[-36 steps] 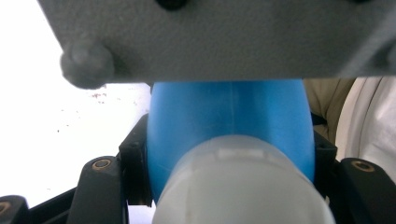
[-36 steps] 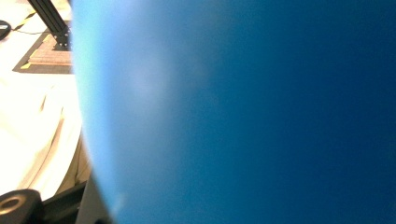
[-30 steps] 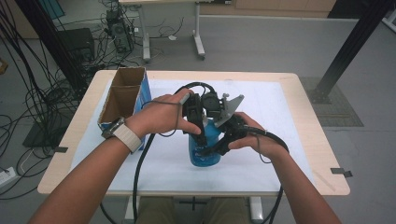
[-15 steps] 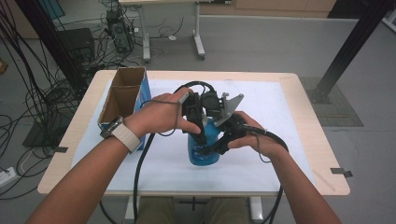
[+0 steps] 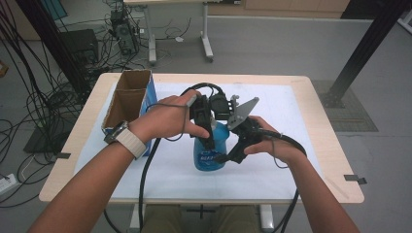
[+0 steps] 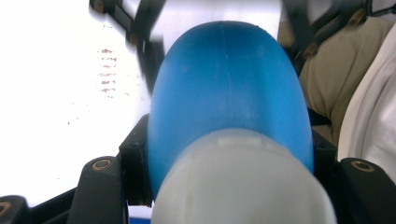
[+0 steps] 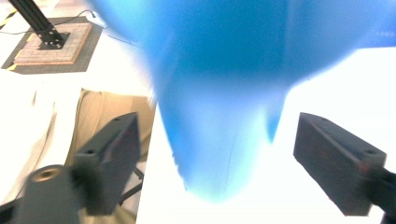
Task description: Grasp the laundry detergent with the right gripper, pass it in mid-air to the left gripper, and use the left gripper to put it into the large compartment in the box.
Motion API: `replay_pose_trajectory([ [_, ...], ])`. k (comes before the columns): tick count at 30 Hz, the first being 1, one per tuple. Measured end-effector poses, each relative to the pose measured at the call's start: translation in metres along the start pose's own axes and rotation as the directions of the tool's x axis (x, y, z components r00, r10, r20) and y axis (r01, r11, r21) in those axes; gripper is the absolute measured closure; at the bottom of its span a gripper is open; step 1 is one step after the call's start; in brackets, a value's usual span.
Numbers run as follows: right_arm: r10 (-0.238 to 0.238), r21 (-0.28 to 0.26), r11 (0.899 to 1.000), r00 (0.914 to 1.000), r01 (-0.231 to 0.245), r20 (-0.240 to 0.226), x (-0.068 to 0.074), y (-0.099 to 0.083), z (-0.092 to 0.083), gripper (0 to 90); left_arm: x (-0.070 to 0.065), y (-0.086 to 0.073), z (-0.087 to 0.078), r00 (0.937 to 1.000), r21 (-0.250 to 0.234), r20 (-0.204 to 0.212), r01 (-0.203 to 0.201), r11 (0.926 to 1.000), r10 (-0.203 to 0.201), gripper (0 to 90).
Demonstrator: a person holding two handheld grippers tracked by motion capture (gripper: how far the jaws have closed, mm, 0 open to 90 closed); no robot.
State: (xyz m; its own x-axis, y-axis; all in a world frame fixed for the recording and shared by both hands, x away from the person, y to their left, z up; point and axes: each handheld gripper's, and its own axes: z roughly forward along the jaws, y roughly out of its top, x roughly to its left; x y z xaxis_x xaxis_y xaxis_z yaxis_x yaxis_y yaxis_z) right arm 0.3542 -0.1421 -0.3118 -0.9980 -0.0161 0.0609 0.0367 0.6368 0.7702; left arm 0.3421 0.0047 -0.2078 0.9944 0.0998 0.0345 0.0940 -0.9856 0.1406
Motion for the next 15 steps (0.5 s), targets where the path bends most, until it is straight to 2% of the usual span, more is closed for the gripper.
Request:
replay_pose_trajectory([
  [1, 0.008, 0.011, 1.000, 1.0000, -0.008, -0.001, 0.001, -0.002, -0.003, 13.0, 0.001, -0.001, -0.001, 0.9999, -0.002, -0.004, 0.011, 0.9999, -0.011, 38.0],
  [5, 0.052, 0.061, 0.997, 0.9977, -0.054, 0.043, 0.000, -0.013, -0.021, 8.6, 0.003, -0.004, -0.003, 0.9984, 0.001, -0.023, 0.052, 0.9986, -0.052, 37.9],
  [8, 0.087, 0.105, 0.990, 0.9907, -0.098, 0.105, -0.003, -0.021, -0.036, 7.8, 0.004, -0.004, -0.006, 0.9965, 0.005, -0.036, 0.076, 0.9971, -0.076, 37.9],
  [10, 0.098, 0.122, 0.986, 0.9875, -0.113, 0.124, -0.003, -0.025, -0.044, 7.8, 0.005, -0.005, -0.008, 0.9950, 0.002, -0.042, 0.091, 0.9958, -0.091, 37.9],
  [15, 0.129, 0.164, 0.974, 0.9757, -0.158, 0.177, -0.007, -0.038, -0.066, 7.8, 0.009, -0.007, -0.014, 0.9847, -0.007, -0.062, 0.163, 0.9867, -0.163, 37.9],
])
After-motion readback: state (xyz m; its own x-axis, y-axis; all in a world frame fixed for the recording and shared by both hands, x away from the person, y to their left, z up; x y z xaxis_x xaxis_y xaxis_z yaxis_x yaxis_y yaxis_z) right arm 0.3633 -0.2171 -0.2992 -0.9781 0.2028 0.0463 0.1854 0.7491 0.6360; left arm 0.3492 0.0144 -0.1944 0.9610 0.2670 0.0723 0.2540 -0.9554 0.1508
